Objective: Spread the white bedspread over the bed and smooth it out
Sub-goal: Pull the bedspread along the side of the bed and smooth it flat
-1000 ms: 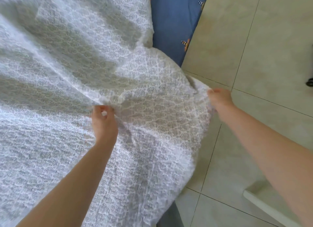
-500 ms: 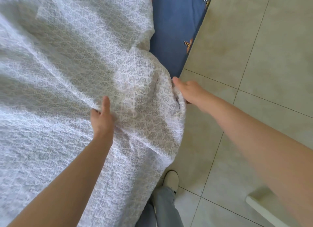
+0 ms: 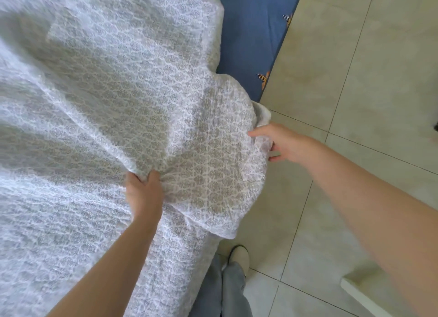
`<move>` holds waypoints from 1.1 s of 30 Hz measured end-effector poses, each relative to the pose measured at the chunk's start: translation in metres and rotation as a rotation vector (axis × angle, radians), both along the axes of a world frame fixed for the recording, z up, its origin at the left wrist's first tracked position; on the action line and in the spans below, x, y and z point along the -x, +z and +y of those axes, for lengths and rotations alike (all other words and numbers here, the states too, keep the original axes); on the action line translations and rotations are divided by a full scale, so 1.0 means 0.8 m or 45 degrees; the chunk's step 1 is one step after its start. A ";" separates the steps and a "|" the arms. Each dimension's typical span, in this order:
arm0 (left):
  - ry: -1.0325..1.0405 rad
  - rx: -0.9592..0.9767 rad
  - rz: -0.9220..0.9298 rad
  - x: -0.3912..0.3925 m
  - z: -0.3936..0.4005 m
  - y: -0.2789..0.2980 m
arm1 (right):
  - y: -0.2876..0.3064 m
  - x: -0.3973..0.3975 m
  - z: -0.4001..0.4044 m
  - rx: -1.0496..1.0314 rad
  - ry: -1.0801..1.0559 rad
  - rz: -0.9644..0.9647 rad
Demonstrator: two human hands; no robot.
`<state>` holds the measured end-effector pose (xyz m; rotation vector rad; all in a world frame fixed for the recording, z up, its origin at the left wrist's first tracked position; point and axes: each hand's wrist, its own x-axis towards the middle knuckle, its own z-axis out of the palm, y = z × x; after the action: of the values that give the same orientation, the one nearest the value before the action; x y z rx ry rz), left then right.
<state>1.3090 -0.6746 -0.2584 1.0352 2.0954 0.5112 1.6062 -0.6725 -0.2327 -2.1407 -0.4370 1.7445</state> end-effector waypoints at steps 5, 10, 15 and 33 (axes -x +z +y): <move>-0.198 0.006 0.092 0.004 -0.034 0.003 | -0.009 0.009 0.016 -0.168 0.138 -0.087; -0.296 -0.035 -0.008 0.039 0.042 0.006 | -0.015 0.064 0.085 -0.199 -0.279 -0.029; -0.541 -0.183 -0.107 0.009 0.063 0.009 | 0.017 0.082 0.099 -0.163 0.067 0.049; -1.541 -0.219 0.595 0.105 0.040 -0.079 | 0.007 0.042 0.199 -0.476 -0.544 -0.529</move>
<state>1.2251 -0.6423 -0.3213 2.3877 1.3572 -0.1983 1.5729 -0.5133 -0.2268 -2.1124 -0.3401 0.9105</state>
